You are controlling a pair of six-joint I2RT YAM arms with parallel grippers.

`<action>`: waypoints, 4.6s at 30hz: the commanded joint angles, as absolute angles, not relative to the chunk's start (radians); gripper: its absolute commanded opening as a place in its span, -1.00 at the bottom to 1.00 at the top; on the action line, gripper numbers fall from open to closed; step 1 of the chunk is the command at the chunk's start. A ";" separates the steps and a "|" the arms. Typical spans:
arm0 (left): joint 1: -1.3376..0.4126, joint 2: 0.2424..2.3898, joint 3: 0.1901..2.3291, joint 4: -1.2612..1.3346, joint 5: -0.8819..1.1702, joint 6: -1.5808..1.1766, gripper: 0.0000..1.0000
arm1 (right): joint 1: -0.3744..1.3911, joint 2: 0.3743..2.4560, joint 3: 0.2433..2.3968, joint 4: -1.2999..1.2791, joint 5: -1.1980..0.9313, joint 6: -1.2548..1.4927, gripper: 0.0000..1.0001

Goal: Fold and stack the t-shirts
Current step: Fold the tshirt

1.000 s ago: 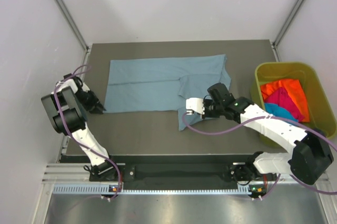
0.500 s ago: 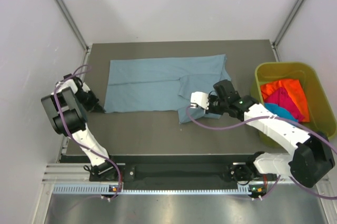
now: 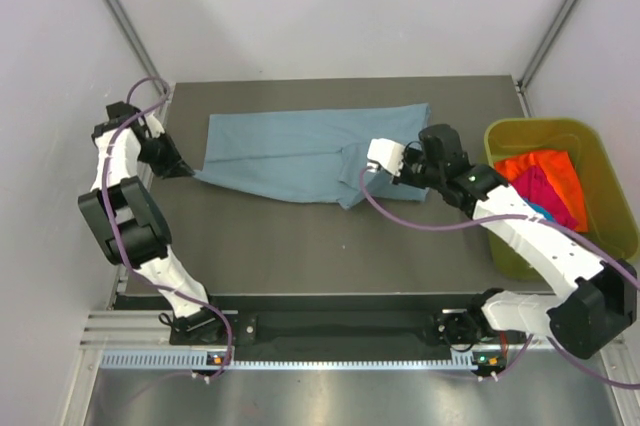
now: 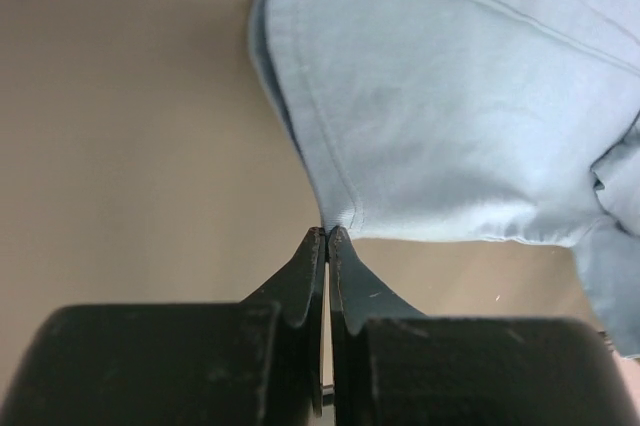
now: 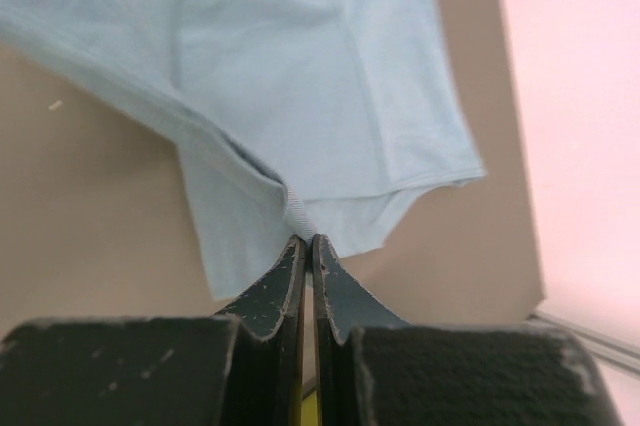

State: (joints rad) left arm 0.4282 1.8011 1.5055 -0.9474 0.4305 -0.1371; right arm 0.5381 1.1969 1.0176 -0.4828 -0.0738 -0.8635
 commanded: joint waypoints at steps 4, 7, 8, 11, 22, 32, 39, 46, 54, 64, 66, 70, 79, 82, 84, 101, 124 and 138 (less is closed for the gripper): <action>0.402 1.793 1.600 -0.983 0.439 -0.097 -1.00 | 0.499 1.278 1.167 -0.359 -0.020 -0.891 -1.00; 0.400 1.825 1.640 -0.983 0.430 -0.092 -1.00 | 0.482 1.325 1.203 -0.321 -0.005 -0.900 -1.00; 0.400 1.836 1.658 -0.980 0.428 -0.094 -1.00 | 0.476 1.353 1.210 -0.313 -0.003 -0.902 -1.00; 0.400 1.891 1.710 -0.971 0.425 -0.094 -1.00 | 0.460 1.409 1.250 -0.282 0.020 -0.902 -1.00; 0.342 2.128 1.939 -0.950 0.414 -0.080 -1.00 | 0.422 1.693 1.498 -0.242 0.058 -0.911 -1.00; 0.333 2.279 2.153 -0.920 0.391 -0.081 -1.00 | 0.368 1.916 1.672 -0.230 0.107 -0.907 -1.00; 0.310 2.344 2.204 -0.897 0.361 -0.083 -1.00 | 0.333 2.031 1.811 -0.242 0.120 -0.902 -1.00; 0.279 2.385 2.218 -0.871 0.299 -0.084 -0.70 | 0.334 2.137 1.873 -0.224 0.147 -0.902 -0.96; 0.290 2.260 2.200 -0.845 0.299 -0.107 0.37 | 0.345 2.102 1.841 -0.158 0.265 -0.821 0.11; 0.311 2.100 1.939 -0.885 0.345 -0.109 0.40 | 0.318 1.859 1.689 -0.391 0.082 -0.369 0.43; 0.311 2.091 1.898 -0.881 0.350 -0.121 0.40 | 0.295 1.844 1.635 -0.443 -0.088 -0.270 0.47; 0.311 2.098 1.844 -0.874 0.338 -0.121 0.40 | 0.210 1.868 1.551 -0.428 -0.306 0.068 0.48; 0.308 2.204 1.887 -0.851 0.244 -0.087 0.40 | 0.150 2.048 1.617 -0.371 -0.439 0.190 0.47; 0.299 2.236 1.901 -0.853 0.219 -0.077 0.34 | 0.147 2.094 1.637 -0.365 -0.437 0.193 0.46; 0.292 2.253 1.908 -0.857 0.213 -0.072 0.23 | 0.150 2.108 1.640 -0.364 -0.446 0.199 0.46; 0.264 2.097 1.711 -0.902 0.261 -0.080 -1.00 | 0.164 2.255 1.813 -0.419 -0.232 0.144 0.40; 0.087 1.661 1.292 -0.939 0.316 -0.104 -1.00 | 0.190 2.307 2.045 -0.376 -0.212 0.101 0.40; 0.160 1.712 1.281 -0.962 0.360 -0.100 -0.86 | 0.190 2.040 1.746 -0.414 -0.192 0.066 0.41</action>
